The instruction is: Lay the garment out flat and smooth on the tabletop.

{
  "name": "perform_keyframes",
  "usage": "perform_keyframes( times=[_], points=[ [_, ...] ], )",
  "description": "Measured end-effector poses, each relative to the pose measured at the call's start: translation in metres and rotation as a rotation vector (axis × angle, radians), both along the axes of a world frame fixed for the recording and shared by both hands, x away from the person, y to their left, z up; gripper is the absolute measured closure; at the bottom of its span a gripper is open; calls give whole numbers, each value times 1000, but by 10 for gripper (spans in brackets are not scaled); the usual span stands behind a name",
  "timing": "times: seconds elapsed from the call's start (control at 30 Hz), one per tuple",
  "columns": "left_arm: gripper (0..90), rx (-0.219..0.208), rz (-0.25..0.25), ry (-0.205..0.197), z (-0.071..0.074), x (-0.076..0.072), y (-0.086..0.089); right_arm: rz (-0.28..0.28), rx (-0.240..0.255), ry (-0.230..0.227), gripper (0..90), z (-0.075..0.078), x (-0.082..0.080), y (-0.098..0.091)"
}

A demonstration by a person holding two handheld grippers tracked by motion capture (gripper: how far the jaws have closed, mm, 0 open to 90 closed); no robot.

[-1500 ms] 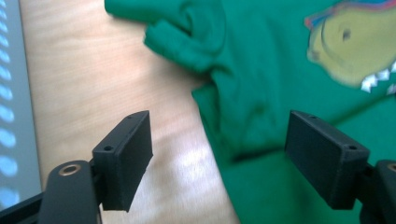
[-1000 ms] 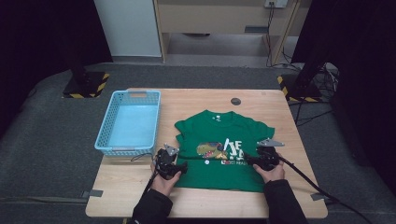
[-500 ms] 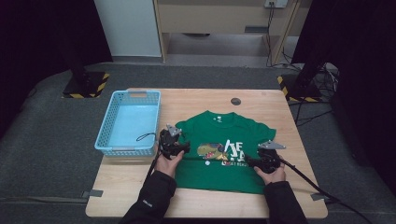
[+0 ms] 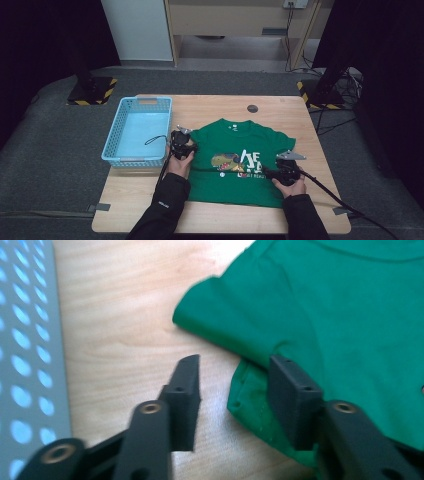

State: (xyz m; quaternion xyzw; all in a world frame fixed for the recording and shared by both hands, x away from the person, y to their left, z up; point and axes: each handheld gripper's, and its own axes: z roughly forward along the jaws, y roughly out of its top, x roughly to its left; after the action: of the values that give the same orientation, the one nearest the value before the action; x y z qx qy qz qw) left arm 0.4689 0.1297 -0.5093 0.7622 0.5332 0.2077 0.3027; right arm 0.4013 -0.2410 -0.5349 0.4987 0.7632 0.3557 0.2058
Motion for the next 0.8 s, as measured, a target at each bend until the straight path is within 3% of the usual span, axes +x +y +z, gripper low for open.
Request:
perform_keyframes(
  times=[0.13,0.27,0.37,0.5,0.63,0.67,0.7,0.77,0.8],
  points=[
    [681,35,-4,35,-7,0,-2,0,0,0,315,0,0,0],
    [794,55,19,15,-10,-6,-4,0,0,0,315,0,0,0],
    [806,72,47,10,-11,-13,-2,0,0,0,315,0,0,0],
    [771,81,60,6,-10,-27,0,0,0,-1,315,0,0,0],
    [671,50,47,-5,-7,-30,3,0,0,-1,315,0,0,0],
    [652,25,38,-16,-5,-28,4,0,0,-1,315,0,0,0],
    [615,26,40,-26,-4,-26,4,0,-1,-1,315,0,0,0],
    [549,14,-1,-87,-1,-19,2,0,0,-1,315,0,0,0],
    [515,8,-19,-96,-1,-16,0,-1,0,0,314,0,0,0]
  ],
)
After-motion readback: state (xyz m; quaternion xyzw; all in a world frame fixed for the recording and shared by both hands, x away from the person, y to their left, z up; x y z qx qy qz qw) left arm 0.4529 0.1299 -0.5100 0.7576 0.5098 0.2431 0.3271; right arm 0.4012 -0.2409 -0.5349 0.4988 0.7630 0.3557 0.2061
